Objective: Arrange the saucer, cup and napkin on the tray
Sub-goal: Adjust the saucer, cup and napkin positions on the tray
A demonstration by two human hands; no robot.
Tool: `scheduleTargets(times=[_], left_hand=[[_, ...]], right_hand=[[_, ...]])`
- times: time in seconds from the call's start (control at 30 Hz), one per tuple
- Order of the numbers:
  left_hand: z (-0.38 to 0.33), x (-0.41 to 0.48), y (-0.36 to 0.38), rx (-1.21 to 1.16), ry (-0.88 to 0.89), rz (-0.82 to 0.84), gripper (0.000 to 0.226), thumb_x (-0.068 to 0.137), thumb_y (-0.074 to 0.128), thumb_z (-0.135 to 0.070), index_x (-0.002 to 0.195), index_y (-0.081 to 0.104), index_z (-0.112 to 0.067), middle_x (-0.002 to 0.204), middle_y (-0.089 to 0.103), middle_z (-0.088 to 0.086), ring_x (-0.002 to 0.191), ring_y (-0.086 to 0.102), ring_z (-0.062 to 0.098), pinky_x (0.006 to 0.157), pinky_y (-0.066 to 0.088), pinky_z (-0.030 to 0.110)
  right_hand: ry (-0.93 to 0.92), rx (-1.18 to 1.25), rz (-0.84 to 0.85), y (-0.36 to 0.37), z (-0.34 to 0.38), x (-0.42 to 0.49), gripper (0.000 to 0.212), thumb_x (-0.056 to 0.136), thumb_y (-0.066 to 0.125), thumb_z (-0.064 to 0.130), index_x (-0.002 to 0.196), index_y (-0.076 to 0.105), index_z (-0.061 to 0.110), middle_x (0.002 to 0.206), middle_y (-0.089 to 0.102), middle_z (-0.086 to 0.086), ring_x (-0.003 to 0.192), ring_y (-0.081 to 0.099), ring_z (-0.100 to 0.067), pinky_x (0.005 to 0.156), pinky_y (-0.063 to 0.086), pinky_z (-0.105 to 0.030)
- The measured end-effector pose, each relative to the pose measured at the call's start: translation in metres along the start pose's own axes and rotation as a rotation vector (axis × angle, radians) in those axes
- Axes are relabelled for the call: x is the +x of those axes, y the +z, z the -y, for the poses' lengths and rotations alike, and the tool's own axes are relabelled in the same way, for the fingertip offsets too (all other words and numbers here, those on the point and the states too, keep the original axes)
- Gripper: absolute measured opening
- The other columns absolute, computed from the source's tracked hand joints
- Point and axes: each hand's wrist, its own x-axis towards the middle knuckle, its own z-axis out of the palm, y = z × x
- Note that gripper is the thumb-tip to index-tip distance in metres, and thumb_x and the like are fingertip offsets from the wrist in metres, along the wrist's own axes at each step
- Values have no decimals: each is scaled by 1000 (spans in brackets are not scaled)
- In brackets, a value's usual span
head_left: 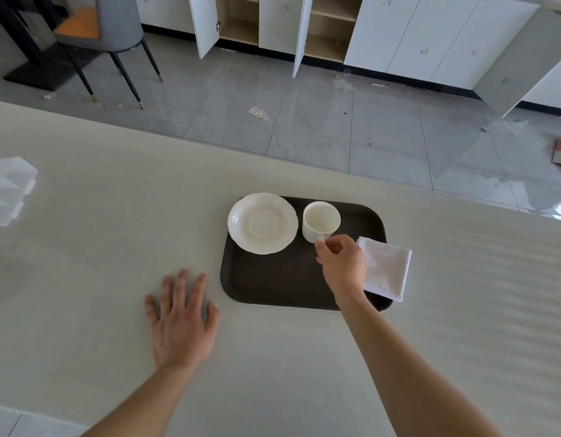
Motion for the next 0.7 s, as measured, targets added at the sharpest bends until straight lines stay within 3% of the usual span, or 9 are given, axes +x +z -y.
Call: scheduleTargets(times=[0.33,0.53,0.7], left_hand=[[0,0,1,7,1,-3,62,88,34,-44,148,39,-29,160,33,8,149,22,32,120,10,59],[1,0,1,6,0,-2,61,88,34,-44,147,41,-30,159,34,8,149,23,33,119,11,59],[-1,0,-1,-5,1,-4,62,87,34,-44,147,41,-30,159,34,8,149,23,33,119,12,60]], right_hand=[[5,19,19,-1,0,0,15,85,69,40,81,63,27,78,71,11,75,71,-12,72,62,-41],[7,92,16,-18,-3,-2,19,79,73,47,78,64,30,70,70,11,70,72,-9,63,57,-29],[-61,5,-55,-58,-17,1,9,86,69,29,78,63,30,75,70,11,70,71,-14,60,50,-25]])
